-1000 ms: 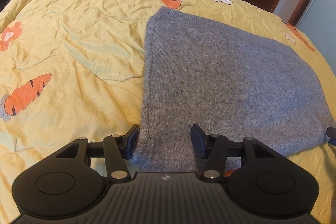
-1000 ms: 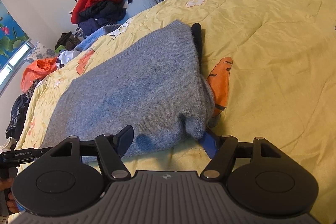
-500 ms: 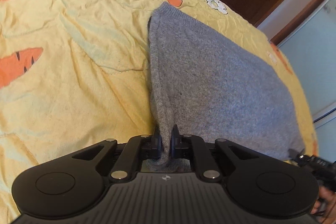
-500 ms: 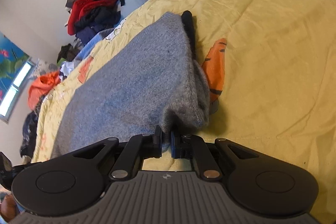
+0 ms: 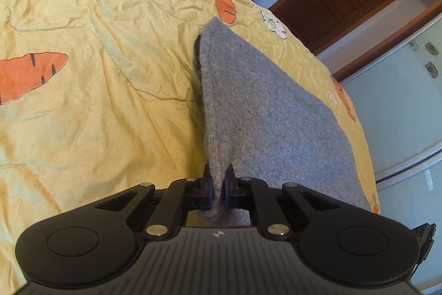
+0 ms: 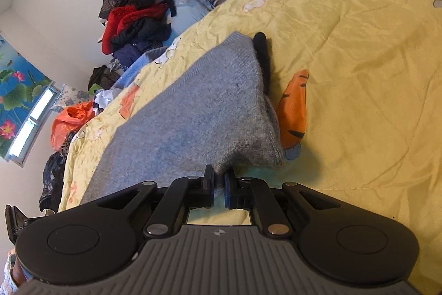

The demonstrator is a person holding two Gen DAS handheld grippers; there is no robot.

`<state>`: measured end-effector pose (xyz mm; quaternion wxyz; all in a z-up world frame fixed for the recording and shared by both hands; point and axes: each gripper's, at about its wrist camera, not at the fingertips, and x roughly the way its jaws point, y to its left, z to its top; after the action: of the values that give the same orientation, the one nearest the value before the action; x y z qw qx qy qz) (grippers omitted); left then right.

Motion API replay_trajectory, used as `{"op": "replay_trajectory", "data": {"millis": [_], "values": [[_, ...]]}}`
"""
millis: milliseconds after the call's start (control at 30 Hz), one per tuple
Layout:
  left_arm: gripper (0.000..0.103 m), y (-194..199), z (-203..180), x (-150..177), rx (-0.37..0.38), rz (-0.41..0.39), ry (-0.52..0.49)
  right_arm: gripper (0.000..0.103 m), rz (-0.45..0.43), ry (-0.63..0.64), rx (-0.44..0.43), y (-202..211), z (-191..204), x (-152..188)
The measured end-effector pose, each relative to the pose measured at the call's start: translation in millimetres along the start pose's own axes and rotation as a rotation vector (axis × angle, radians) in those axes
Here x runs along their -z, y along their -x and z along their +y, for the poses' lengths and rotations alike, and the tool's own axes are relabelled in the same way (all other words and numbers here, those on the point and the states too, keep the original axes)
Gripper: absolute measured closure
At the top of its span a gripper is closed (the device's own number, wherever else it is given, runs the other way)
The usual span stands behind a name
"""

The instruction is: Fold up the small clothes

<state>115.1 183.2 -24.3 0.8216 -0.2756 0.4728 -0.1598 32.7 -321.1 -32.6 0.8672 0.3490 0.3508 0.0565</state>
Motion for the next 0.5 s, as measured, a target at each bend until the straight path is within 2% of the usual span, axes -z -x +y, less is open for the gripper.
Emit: {"op": "replay_trajectory", "data": {"millis": [333,400,467,500], "values": [[0.098,29.8,-7.5,8.4,-0.015,-0.015,-0.022,0.097,-0.046,0.019,-0.022,32.2,1.0,11.4],[0.098,31.4,-4.4,6.6,-0.012,-0.008,0.001,0.097,-0.045,-0.002,-0.031,32.1,-6.0,11.0],[0.098,27.2,-4.5,4.7,-0.024,0.003,-0.016,0.094,-0.037,-0.017,0.005,27.9,-15.1,9.8],[0.098,23.0,-4.5,4.9,-0.016,0.019,-0.017,0.087,-0.041,-0.039,0.024,26.5,-21.2,9.2]]}}
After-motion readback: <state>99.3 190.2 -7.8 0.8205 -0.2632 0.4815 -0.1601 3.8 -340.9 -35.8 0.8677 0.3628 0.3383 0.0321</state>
